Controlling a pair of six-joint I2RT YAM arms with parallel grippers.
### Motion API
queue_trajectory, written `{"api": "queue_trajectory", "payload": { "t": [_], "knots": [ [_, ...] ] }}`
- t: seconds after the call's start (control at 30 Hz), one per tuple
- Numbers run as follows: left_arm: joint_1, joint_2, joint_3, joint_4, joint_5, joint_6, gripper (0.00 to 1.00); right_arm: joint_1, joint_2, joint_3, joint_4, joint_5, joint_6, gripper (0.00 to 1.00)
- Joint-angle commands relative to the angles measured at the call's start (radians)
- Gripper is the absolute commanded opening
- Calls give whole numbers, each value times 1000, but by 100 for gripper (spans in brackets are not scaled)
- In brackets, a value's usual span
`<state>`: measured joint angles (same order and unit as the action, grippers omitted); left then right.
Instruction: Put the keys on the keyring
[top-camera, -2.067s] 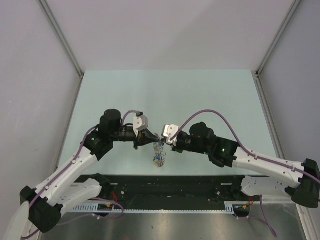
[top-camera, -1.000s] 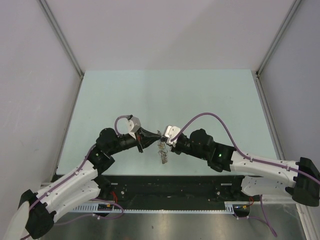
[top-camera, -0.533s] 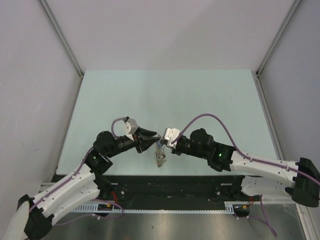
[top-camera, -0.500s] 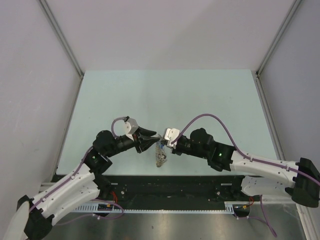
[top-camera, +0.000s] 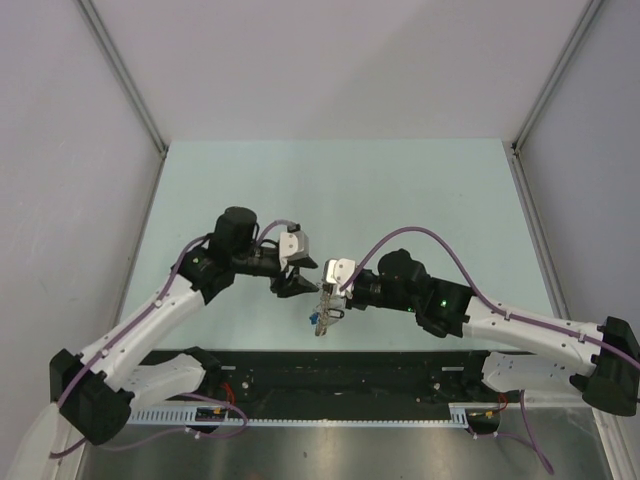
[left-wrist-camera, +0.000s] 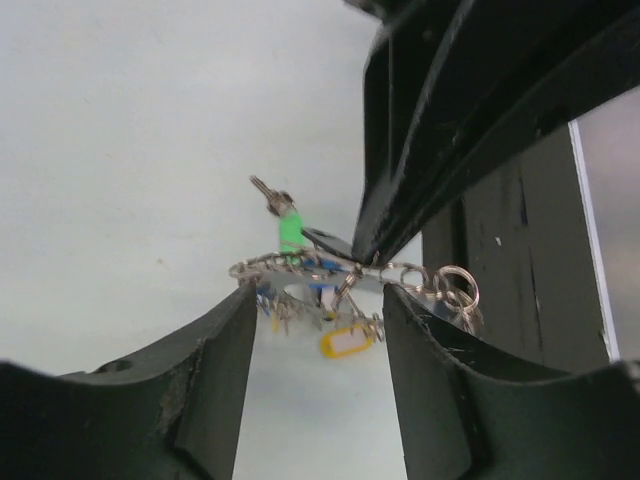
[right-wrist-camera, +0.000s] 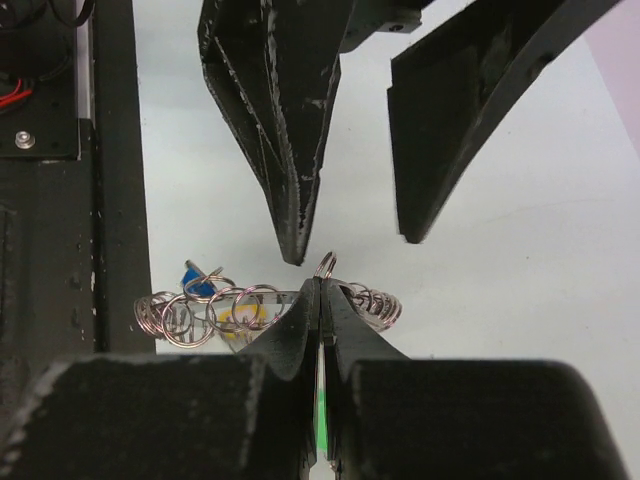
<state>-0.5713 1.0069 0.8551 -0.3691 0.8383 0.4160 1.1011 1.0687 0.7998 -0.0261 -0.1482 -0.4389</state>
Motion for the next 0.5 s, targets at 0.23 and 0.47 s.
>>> {"api": "queue_trajectory", "payload": {
  "t": [0.23,0.47],
  "knots": [
    [-10,125,127,-277,163,288,45,-3,-4,64,31,-25,-18,0],
    [-24,133,128,-245,179,280,42,-3,10,67,29,-34,-17,0]
  ]
}}
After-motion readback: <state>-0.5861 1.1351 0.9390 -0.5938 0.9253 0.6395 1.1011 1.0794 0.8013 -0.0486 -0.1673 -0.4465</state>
